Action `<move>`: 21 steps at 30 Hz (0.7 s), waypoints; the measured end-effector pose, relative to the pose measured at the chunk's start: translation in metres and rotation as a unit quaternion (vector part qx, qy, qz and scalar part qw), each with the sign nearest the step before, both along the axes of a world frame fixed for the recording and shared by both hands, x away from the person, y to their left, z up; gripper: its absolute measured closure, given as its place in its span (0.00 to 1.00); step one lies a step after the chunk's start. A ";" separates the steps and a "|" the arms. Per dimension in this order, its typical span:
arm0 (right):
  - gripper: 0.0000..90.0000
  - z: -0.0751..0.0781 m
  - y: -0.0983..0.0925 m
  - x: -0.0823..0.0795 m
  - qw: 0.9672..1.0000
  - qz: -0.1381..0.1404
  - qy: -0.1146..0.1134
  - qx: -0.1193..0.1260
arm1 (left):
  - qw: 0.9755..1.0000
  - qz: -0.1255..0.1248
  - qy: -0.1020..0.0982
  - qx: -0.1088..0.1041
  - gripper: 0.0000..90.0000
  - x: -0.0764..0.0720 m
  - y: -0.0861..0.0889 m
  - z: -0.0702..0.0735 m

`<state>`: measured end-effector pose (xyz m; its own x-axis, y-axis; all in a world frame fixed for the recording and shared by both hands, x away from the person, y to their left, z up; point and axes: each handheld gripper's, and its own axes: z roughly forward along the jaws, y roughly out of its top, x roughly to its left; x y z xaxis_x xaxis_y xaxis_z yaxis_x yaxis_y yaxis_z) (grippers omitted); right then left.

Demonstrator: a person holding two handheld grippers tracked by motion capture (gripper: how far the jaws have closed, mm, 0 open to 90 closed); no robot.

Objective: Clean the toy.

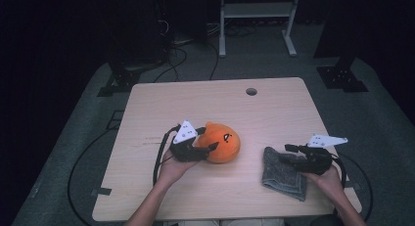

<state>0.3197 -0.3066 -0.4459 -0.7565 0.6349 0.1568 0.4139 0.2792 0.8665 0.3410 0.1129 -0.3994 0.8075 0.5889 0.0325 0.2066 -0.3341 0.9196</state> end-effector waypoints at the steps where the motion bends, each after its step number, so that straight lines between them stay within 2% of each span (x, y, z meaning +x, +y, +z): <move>1: 0.44 0.000 0.000 0.000 1.000 0.000 -0.001 0.001 | 1.000 -0.002 0.000 0.000 0.33 -0.001 0.001 0.000; 5: 0.44 0.000 -0.001 -0.001 1.000 0.001 -0.001 0.009 | 1.000 -0.002 -0.002 0.001 0.31 -0.002 0.002 -0.002; 17: 0.44 0.000 0.000 -0.001 1.000 0.003 0.002 0.010 | 1.000 0.000 0.006 0.000 0.28 -0.012 0.019 -0.006; 21: 0.44 0.001 0.001 -0.002 1.000 0.005 0.000 0.011 | 1.000 0.001 0.004 0.008 0.26 -0.018 0.022 -0.010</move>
